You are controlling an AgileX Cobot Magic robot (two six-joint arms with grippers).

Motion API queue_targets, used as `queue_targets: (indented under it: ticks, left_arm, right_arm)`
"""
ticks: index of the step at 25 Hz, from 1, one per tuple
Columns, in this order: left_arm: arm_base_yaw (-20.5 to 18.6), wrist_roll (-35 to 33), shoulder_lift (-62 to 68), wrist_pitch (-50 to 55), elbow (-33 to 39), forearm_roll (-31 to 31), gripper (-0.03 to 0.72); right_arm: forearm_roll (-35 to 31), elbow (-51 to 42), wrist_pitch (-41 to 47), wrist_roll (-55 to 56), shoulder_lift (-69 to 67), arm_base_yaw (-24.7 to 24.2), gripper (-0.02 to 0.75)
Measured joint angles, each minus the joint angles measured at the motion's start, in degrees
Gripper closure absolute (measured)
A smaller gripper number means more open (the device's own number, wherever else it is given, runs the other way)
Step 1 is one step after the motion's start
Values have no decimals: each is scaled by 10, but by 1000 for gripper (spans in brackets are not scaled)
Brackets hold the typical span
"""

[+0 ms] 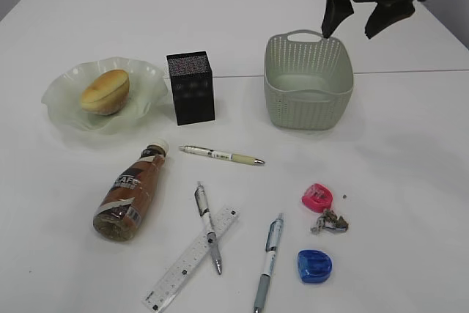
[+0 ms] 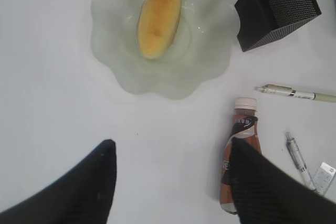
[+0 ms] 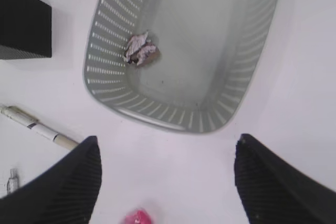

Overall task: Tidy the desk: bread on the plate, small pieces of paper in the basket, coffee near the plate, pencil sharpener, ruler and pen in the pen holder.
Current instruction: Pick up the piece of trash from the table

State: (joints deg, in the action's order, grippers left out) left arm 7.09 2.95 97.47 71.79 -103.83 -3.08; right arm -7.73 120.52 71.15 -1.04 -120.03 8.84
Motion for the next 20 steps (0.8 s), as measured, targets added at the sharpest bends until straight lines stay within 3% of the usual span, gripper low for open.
queue_targets:
  ticks: [8,15,20]
  left_arm:
    - [0,1,0,0,0,-20,201]
    - [0,1,0,0,0,-26,201]
    - [0,1,0,0,0,-26,201]
  right_arm:
    - [-1,-189,1,36,135,9,162]
    - [1,-374,-1,64,226,55,162]
    - [1,-448,-42,83,233,92,162]
